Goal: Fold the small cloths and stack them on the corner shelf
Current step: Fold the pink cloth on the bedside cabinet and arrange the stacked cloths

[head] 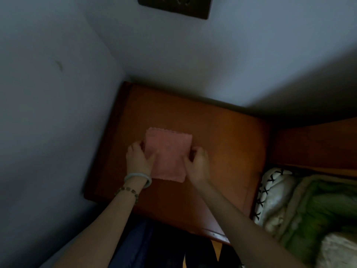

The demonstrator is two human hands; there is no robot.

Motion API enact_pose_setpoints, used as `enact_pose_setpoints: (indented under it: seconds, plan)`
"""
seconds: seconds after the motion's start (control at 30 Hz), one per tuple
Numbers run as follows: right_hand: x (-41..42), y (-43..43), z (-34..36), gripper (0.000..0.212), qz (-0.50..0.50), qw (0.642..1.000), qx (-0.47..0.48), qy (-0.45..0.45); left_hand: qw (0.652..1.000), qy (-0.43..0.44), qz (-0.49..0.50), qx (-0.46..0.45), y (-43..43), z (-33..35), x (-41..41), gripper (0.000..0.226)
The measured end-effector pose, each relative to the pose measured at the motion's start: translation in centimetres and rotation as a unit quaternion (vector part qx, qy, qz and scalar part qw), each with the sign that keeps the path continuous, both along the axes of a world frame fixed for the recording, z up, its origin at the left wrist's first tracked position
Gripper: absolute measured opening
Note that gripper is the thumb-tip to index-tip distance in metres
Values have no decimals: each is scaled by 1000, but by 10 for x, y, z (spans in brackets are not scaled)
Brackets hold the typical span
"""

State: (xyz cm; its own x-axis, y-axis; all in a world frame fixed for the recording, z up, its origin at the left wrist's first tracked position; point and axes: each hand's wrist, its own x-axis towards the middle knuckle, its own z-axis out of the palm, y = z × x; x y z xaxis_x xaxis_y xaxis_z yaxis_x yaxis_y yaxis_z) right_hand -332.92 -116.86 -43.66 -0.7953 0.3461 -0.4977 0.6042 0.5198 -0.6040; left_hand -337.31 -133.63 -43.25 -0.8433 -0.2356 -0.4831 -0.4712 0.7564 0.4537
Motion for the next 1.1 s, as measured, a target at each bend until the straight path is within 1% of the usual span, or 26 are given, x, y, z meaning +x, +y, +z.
enact_pose_setpoints:
  seconds: [0.03,0.13,0.2,0.27,0.3,0.33,0.37,0.43,0.5,0.53,0.63,0.67,0.73,0.77,0.8,0.83,0.87,0.93,0.97,1.03,1.1]
  plan:
    - [-3,-3,0,34,-27,999,-14,-30,999,-16,28,8,3,-1,-2,60]
    - [-13,-8,-8,27,-21,997,-10,-69,996,-58,70,-3,11,-4,-7,53]
    - [-18,-9,-10,25,-30,995,-36,-86,995,-83,50,-10,14,-5,-9,45]
    - [-20,-7,-6,18,-53,992,-92,-66,997,-65,24,17,18,-1,-7,34]
    - [-18,-5,1,15,-70,988,-132,-50,997,-50,23,49,19,5,-6,29]
    - [-15,-1,11,13,-90,980,-172,-35,993,-43,33,101,22,14,-4,27]
    - [-11,3,22,11,-109,971,-211,-21,985,-45,46,160,22,22,-2,33]
    - [-1,12,45,11,-126,962,-241,10,966,-51,46,248,23,44,1,46]
    - [6,23,72,13,-137,960,-241,39,960,-47,10,274,26,70,2,52]
    - [8,30,89,14,-144,959,-240,50,961,-50,-10,272,32,89,1,53]
    - [18,47,135,17,-166,946,-264,84,952,-51,-46,297,47,138,1,46]
    - [24,51,158,19,-173,946,-261,81,950,-55,-59,303,51,162,3,45]
    - [29,65,203,27,-184,942,-261,104,945,-62,-91,307,63,207,1,49]
    - [26,70,208,32,-182,939,-267,120,942,-59,-104,314,67,216,-6,52]
    - [20,73,219,35,-182,941,-264,110,941,-53,-119,313,70,222,-17,54]
    - [16,76,214,37,-174,942,-261,123,935,-54,-119,329,72,227,-21,54]
    - [53,87,305,36,-218,935,-225,167,926,-41,-180,328,86,316,1,54]
    - [56,90,331,31,-221,934,-219,177,919,-54,-184,344,94,337,1,52]
    - [53,93,333,28,-217,934,-212,189,913,-52,-190,357,99,345,-3,48]
    - [61,97,357,25,-225,929,-221,195,902,-67,-218,367,106,365,-3,44]
    - [86,98,390,20,-249,918,-217,218,880,-63,-268,387,113,394,7,57]
